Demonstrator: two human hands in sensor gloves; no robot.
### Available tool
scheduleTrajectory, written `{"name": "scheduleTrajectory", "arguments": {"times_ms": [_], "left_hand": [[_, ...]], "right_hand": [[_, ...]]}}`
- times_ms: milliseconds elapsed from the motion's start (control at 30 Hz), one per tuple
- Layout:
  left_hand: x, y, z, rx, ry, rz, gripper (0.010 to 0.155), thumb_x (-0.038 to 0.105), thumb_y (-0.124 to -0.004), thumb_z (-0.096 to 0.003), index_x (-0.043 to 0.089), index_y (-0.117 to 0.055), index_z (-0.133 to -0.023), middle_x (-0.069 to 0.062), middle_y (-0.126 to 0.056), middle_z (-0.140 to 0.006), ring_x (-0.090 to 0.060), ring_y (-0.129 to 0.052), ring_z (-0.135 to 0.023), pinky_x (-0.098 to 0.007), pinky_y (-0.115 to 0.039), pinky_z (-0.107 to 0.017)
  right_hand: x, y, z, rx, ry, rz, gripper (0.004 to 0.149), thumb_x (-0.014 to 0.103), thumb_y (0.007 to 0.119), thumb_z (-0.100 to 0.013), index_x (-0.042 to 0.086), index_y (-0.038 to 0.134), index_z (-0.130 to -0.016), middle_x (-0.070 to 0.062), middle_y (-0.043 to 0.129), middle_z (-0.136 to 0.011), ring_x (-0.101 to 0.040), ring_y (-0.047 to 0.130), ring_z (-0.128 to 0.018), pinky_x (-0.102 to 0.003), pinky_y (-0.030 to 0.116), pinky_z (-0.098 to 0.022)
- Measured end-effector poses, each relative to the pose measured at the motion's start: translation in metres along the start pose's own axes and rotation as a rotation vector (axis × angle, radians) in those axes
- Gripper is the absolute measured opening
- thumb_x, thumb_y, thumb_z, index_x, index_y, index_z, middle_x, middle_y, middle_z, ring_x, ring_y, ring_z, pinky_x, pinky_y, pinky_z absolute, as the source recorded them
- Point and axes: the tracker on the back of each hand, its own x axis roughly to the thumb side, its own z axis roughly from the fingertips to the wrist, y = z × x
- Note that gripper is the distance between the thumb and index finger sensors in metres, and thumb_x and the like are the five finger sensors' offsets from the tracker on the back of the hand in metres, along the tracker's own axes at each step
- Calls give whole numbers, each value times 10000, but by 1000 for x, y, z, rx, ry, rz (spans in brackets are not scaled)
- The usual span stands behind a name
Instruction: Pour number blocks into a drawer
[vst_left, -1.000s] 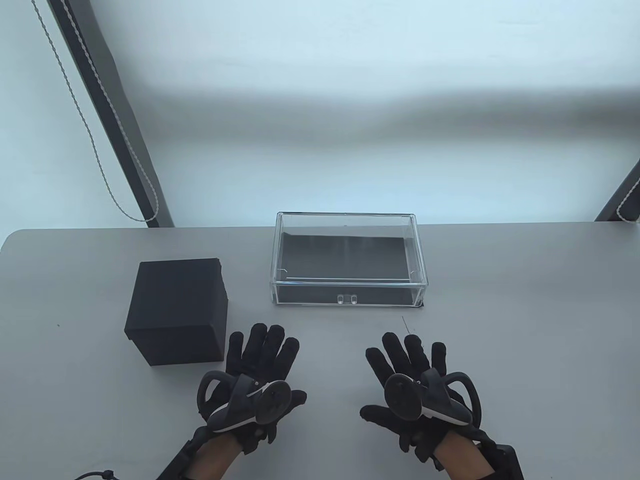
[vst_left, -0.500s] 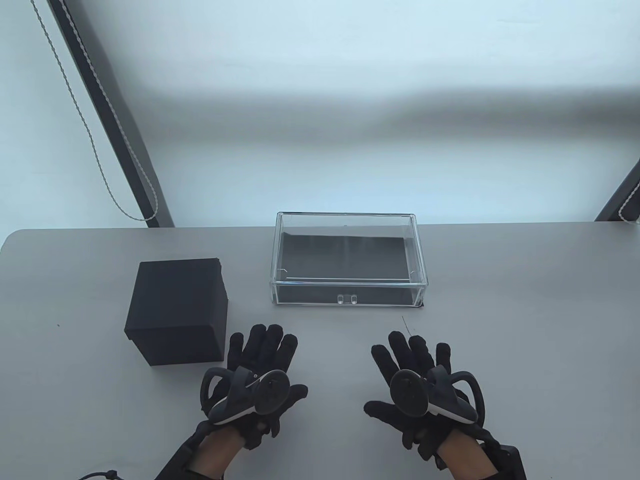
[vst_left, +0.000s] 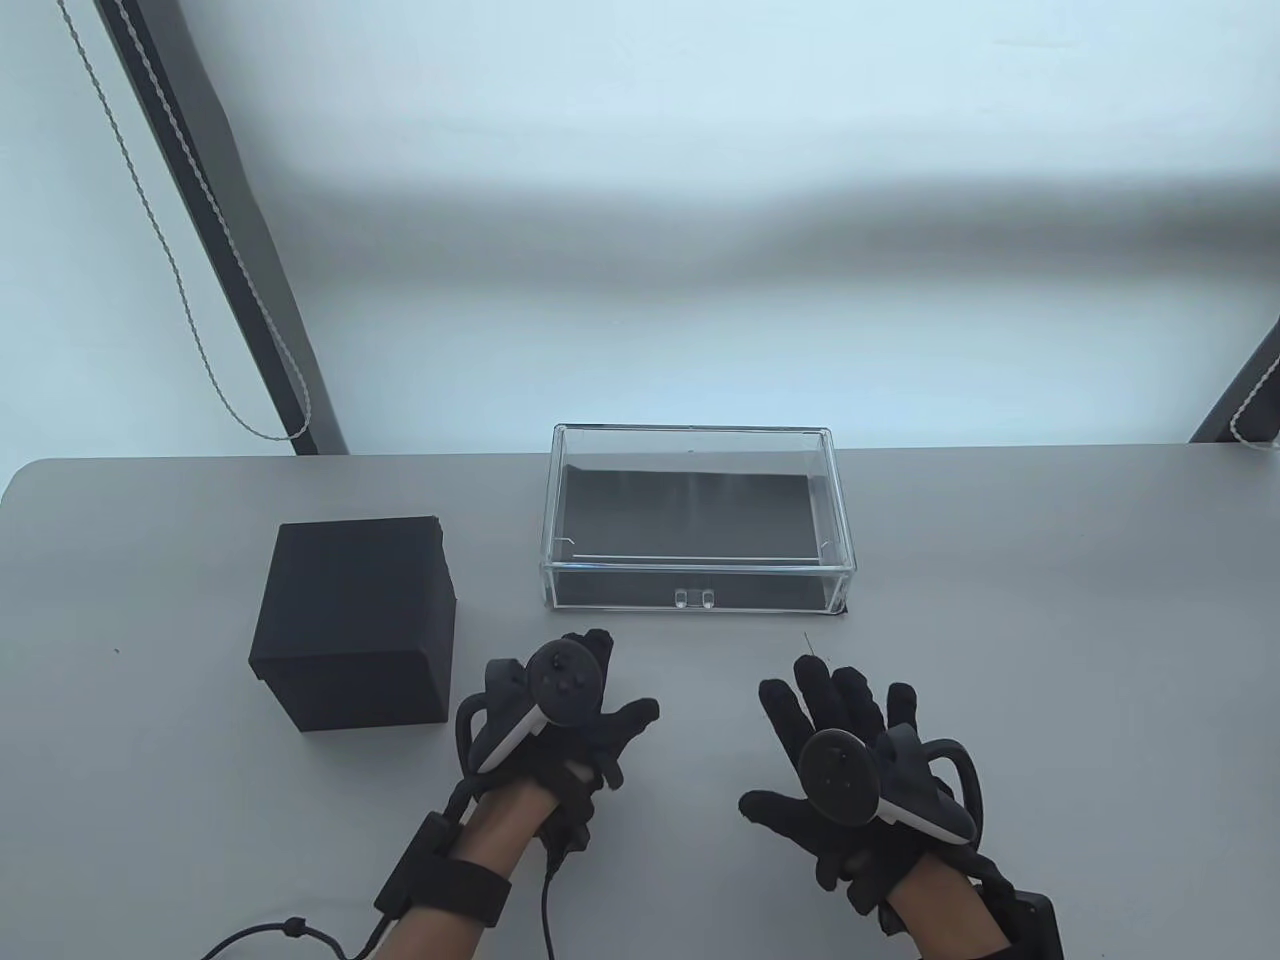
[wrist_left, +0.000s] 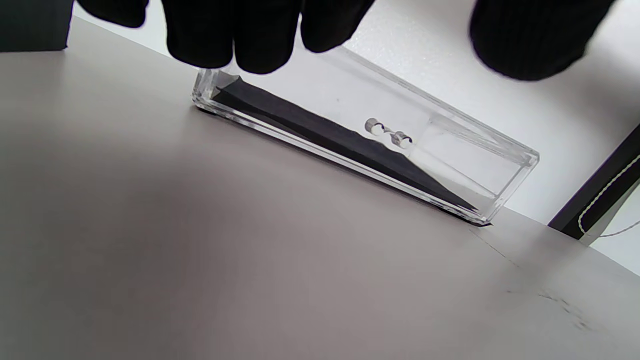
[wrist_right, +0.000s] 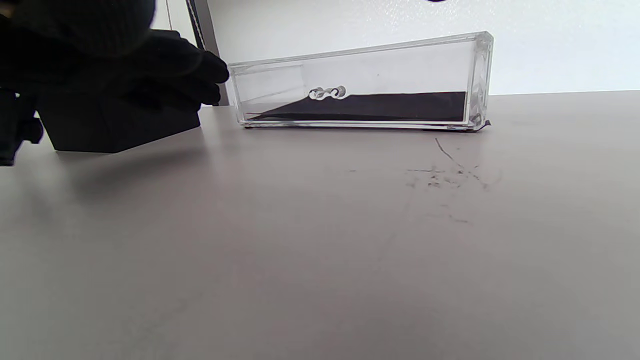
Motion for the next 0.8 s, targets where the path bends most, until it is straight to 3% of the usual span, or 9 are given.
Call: {"name": "scheduleTrajectory", "arguments": {"times_ms": [367,800], "left_hand": [[17,-6,-57,-46,215,235,966,764,-643,-449,121,-385,-1124,-207,-587,-1170,-465,-708,-1002,-612,-677,-709],[40,-18,-97,-91,401,471,905,721,-684,-457,16,-613,-1019,-240,-833,-994,-447,-898,-807,-550,-815,-580]], "right_hand": [[-5,-6,2,-10,9,-30,970,796,640,-418,319,143,-1101,-105,124,-1221,-487,256,-1114,-764,174,-712],[-9,-6,1,-9,15,-57,967,791,642,-420,317,147,-1103,-113,142,-1224,-492,275,-1112,-767,188,-715]]}}
